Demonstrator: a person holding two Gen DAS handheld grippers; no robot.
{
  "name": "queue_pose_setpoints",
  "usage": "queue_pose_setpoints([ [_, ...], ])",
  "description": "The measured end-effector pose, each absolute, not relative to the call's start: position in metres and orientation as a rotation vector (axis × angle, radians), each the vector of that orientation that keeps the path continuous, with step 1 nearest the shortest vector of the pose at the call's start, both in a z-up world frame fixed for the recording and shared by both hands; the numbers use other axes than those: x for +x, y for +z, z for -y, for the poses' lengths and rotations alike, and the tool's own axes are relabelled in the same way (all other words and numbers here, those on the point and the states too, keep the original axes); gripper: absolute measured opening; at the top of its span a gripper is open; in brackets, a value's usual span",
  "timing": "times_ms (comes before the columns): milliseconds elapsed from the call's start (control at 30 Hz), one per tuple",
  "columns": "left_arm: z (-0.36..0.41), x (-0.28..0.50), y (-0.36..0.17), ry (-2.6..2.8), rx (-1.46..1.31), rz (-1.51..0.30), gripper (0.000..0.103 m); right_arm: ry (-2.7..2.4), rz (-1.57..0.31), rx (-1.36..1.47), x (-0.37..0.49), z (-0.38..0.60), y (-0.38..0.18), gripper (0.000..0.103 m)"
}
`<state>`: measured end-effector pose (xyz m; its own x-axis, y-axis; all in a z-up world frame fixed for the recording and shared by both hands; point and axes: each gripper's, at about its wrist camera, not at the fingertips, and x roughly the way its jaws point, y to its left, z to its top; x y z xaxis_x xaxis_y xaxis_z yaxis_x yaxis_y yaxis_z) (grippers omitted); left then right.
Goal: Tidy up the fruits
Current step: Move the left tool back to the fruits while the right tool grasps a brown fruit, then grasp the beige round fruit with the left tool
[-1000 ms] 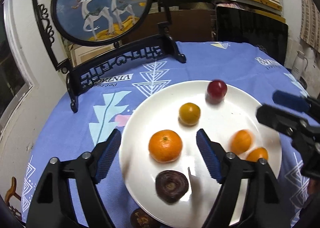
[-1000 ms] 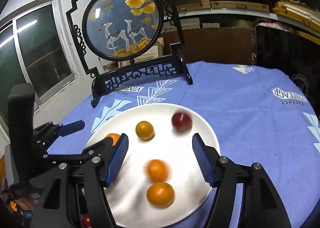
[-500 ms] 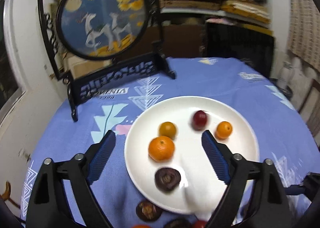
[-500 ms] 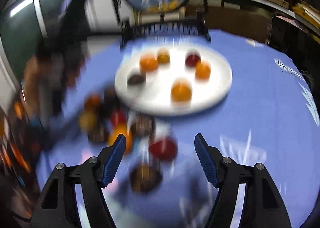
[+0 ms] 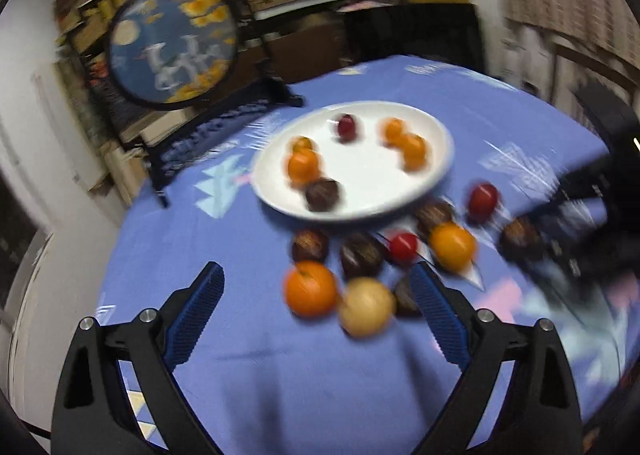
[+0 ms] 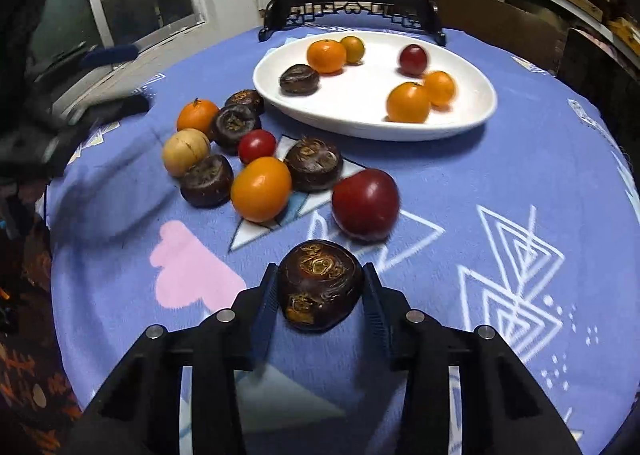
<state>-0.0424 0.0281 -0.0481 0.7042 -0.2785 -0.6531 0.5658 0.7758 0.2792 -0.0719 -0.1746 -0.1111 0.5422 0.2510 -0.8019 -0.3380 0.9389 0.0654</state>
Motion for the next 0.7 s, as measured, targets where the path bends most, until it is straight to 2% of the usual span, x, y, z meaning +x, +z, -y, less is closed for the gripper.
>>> queue_pose_setpoints([
  [133, -0.024, -0.051, -0.074, -0.521, 0.55, -0.678, 0.091, 0.332, -0.928, -0.09, -0.082, 0.184, -0.111, 0.042],
  [300, -0.027, -0.03, -0.099, -0.507, 0.505, -0.793, 0.059, 0.333, -0.929, -0.084, -0.085, 0.185, -0.111, 0.042],
  [633, -0.013, -0.001, -0.104, -0.499, 0.444, -0.832, 0.057, 0.341, -0.932, -0.071, -0.085, 0.185, -0.113, 0.042],
  [667, -0.011, 0.0, -0.104, -0.509, 0.438, -0.838, 0.049, 0.341, -0.931, -0.07, -0.085, 0.185, -0.113, 0.042],
  [700, -0.011, -0.001, -0.104, -0.537, 0.426, -0.847, 0.036, 0.339, -0.931, -0.071, -0.086, 0.185, -0.113, 0.042],
])
